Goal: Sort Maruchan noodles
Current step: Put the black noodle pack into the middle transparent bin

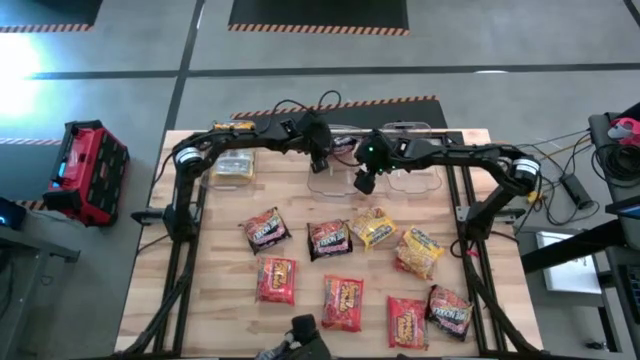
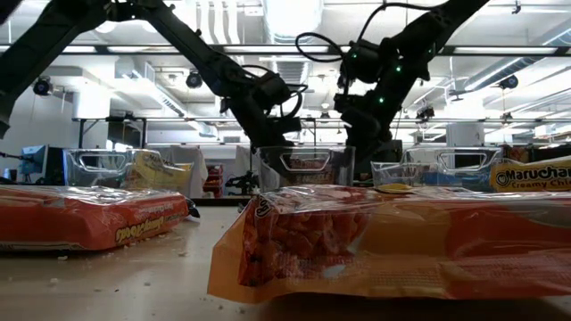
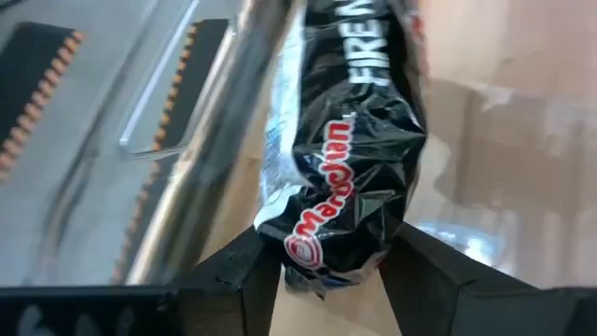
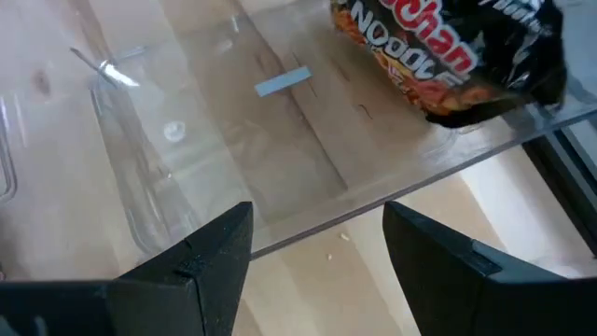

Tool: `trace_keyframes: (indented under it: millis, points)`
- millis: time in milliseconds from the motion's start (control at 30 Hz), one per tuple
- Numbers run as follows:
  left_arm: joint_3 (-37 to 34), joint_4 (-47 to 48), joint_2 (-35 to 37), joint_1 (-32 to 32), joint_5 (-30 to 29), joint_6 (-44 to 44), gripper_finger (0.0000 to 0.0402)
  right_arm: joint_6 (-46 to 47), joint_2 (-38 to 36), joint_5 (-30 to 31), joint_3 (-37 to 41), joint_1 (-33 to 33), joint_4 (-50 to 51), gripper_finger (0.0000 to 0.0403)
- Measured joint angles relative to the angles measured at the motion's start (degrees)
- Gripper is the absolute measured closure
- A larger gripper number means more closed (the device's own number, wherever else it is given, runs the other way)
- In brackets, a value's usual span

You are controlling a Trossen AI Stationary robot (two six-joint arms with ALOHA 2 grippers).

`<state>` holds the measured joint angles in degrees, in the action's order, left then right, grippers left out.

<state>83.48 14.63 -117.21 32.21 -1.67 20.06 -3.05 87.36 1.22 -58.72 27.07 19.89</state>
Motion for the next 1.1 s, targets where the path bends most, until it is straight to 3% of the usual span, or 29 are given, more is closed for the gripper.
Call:
trace_keyframes:
  millis: [633, 1100]
  points:
    - [5.2, -0.1, 0.6, 0.5, -10.7, 2.7, 0.0235, 0.0, 0.0, -3.2, 0.0, 1.5, -13.4, 0.0172]
    - [5.0, 4.8, 0.4, 2.9, -10.9, -7.2, 0.0235, 0.0, 0.0, -3.2, 0.0, 1.9, -13.4, 0.0172]
